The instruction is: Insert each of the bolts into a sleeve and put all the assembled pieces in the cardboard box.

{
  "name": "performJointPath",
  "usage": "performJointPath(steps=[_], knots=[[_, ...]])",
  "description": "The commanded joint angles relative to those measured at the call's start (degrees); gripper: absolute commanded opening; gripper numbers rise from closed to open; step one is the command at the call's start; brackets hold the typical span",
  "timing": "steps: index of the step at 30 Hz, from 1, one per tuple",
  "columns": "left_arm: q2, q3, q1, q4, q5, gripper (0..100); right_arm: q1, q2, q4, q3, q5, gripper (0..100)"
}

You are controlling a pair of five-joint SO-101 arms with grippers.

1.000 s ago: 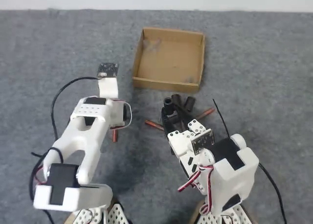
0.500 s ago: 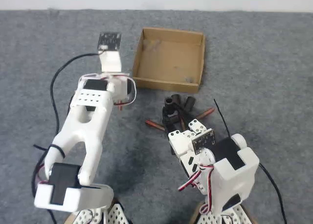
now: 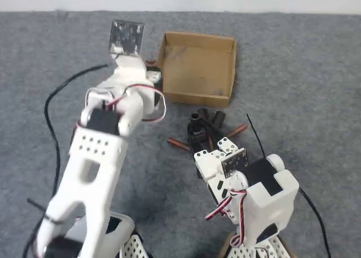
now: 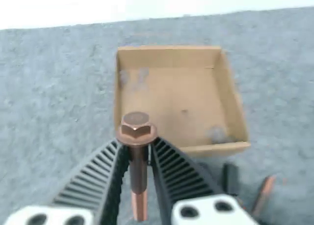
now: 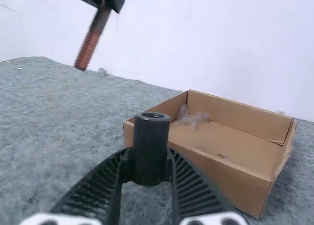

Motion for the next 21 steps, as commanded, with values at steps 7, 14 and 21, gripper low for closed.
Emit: performJointPath(steps=[7, 14, 21], knots=[[-19.78, 14.29, 4.75, -19.34, -0.53, 2, 0.57, -1.8, -1.71, 0.97, -0.62, 0.6], [-26.11, 26.77, 10.02, -32.26, -0.53, 2, 0.57, -1.89, -1.71, 0.97, -0.62, 0.6], [-27.52, 27.74, 14.68, -33.49, 8.35, 1, 0.48, -1.98, -1.71, 1.05, -0.62, 0.6]])
